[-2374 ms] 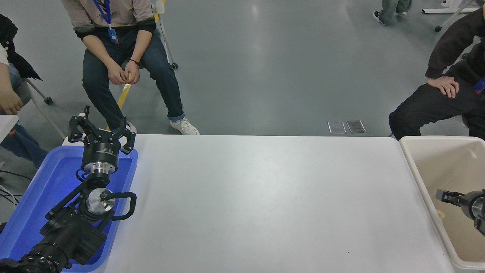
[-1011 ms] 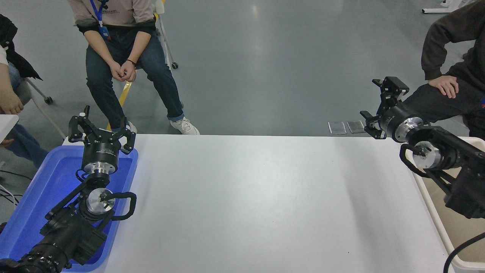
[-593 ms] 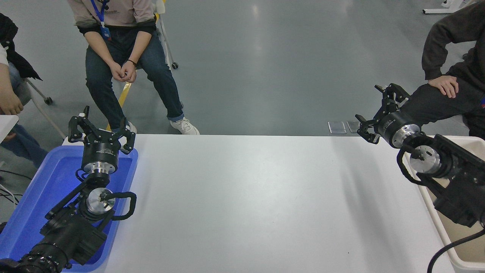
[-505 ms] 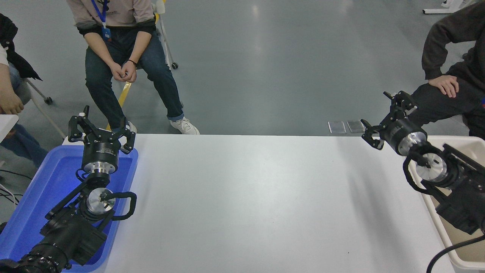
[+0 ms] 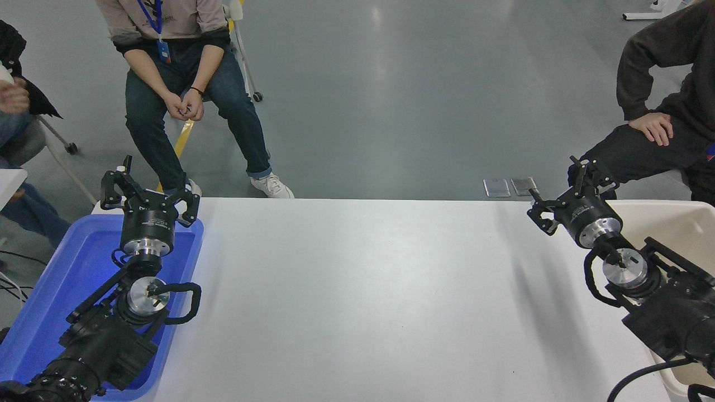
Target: Pick up paper ball place in dustbin
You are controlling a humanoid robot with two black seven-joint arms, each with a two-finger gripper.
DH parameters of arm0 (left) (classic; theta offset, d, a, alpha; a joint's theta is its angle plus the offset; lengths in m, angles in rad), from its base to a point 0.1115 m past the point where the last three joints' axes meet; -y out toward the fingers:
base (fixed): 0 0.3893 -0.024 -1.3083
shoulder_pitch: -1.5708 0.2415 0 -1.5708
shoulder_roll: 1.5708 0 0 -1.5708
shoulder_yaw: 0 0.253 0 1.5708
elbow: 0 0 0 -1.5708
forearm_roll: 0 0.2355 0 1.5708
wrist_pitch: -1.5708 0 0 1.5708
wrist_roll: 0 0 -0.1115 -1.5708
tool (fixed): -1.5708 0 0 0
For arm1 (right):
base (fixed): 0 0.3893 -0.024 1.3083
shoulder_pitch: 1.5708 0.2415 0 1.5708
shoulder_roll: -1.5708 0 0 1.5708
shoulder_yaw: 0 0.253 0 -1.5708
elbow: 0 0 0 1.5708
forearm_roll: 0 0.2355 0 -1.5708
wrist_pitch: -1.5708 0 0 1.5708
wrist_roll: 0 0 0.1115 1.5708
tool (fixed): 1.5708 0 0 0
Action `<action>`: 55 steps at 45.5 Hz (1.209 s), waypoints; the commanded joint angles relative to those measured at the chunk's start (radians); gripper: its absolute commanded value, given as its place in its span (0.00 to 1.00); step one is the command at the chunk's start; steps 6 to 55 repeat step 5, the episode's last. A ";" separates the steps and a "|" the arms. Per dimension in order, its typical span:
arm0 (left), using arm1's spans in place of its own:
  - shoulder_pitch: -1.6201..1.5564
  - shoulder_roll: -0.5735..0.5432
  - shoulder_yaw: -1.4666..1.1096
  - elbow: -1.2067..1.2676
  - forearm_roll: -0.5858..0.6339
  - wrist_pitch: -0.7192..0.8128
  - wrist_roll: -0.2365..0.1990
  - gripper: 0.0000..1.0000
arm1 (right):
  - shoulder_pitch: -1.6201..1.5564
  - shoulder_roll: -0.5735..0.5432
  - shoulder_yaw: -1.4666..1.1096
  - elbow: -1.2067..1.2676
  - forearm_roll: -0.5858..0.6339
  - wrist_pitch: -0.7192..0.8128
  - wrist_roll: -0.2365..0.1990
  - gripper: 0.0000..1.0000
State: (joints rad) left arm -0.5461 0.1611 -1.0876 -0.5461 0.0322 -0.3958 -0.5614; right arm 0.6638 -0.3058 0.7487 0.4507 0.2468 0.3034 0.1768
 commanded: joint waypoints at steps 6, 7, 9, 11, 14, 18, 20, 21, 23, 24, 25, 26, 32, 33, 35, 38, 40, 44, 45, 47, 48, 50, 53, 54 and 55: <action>0.000 0.000 0.000 0.000 0.000 0.000 0.000 0.99 | 0.002 0.031 0.009 -0.089 0.009 0.063 0.004 1.00; 0.000 0.000 0.000 0.000 0.000 0.000 0.000 0.99 | 0.002 0.031 0.009 -0.089 0.009 0.063 0.004 1.00; 0.000 0.000 0.000 0.000 0.000 0.000 0.000 0.99 | 0.002 0.031 0.009 -0.089 0.009 0.063 0.004 1.00; 0.000 0.000 0.000 0.000 0.000 0.000 0.000 0.99 | 0.002 0.031 0.009 -0.089 0.009 0.063 0.004 1.00; 0.000 0.000 0.000 0.000 0.000 0.000 0.000 0.99 | 0.002 0.031 0.009 -0.089 0.009 0.063 0.004 1.00; 0.000 0.000 0.000 0.000 0.000 0.000 0.000 0.99 | 0.002 0.031 0.009 -0.089 0.009 0.063 0.004 1.00; 0.000 0.000 0.000 0.000 0.000 0.000 0.000 0.99 | 0.002 0.031 0.009 -0.089 0.009 0.063 0.004 1.00; 0.000 0.000 0.000 0.000 0.000 0.000 0.000 0.99 | 0.002 0.031 0.009 -0.089 0.009 0.063 0.004 1.00; 0.000 0.000 0.000 0.000 0.000 0.000 0.000 0.99 | 0.002 0.031 0.009 -0.089 0.009 0.063 0.004 1.00; 0.000 0.000 0.000 0.000 0.000 0.000 0.000 0.99 | 0.002 0.031 0.009 -0.089 0.009 0.063 0.004 1.00; 0.000 0.000 0.000 0.000 0.000 0.000 0.000 0.99 | 0.002 0.031 0.009 -0.089 0.009 0.063 0.004 1.00; 0.000 0.000 0.000 0.000 0.000 0.000 0.000 0.99 | 0.002 0.031 0.009 -0.089 0.009 0.063 0.004 1.00; 0.000 0.000 0.000 0.000 0.000 0.000 0.000 0.99 | 0.002 0.031 0.009 -0.089 0.009 0.063 0.004 1.00; 0.000 0.000 0.000 0.000 0.000 0.000 0.000 0.99 | 0.002 0.031 0.009 -0.089 0.009 0.063 0.004 1.00; 0.000 0.000 0.000 0.000 0.000 0.000 0.000 0.99 | 0.002 0.031 0.009 -0.089 0.009 0.063 0.004 1.00; 0.000 0.000 0.000 0.000 0.000 0.000 0.000 0.99 | 0.002 0.031 0.009 -0.089 0.009 0.063 0.004 1.00; 0.000 0.000 0.000 0.000 0.000 0.000 0.000 0.99 | 0.002 0.031 0.009 -0.089 0.009 0.063 0.004 1.00; 0.000 0.000 0.000 0.000 0.000 0.000 0.000 0.99 | 0.002 0.031 0.009 -0.089 0.009 0.063 0.004 1.00; 0.000 0.000 0.000 0.000 0.000 0.000 0.000 0.99 | 0.002 0.031 0.009 -0.089 0.009 0.063 0.004 1.00; 0.000 0.000 0.000 0.000 0.000 0.000 0.000 0.99 | 0.002 0.031 0.009 -0.089 0.009 0.063 0.004 1.00; 0.000 0.000 0.000 0.000 0.000 0.000 0.000 0.99 | 0.002 0.031 0.009 -0.089 0.009 0.063 0.004 1.00; 0.000 0.000 0.000 0.000 0.000 0.000 0.000 0.99 | 0.002 0.031 0.009 -0.089 0.009 0.063 0.004 1.00; 0.000 0.000 0.000 0.000 0.000 0.000 0.000 0.99 | 0.002 0.031 0.009 -0.089 0.009 0.063 0.004 1.00; 0.000 0.000 0.000 0.000 0.000 0.000 0.000 0.99 | 0.002 0.031 0.009 -0.089 0.009 0.063 0.004 1.00; 0.000 0.000 0.000 0.000 0.000 0.000 0.000 0.99 | 0.002 0.031 0.009 -0.089 0.009 0.063 0.004 1.00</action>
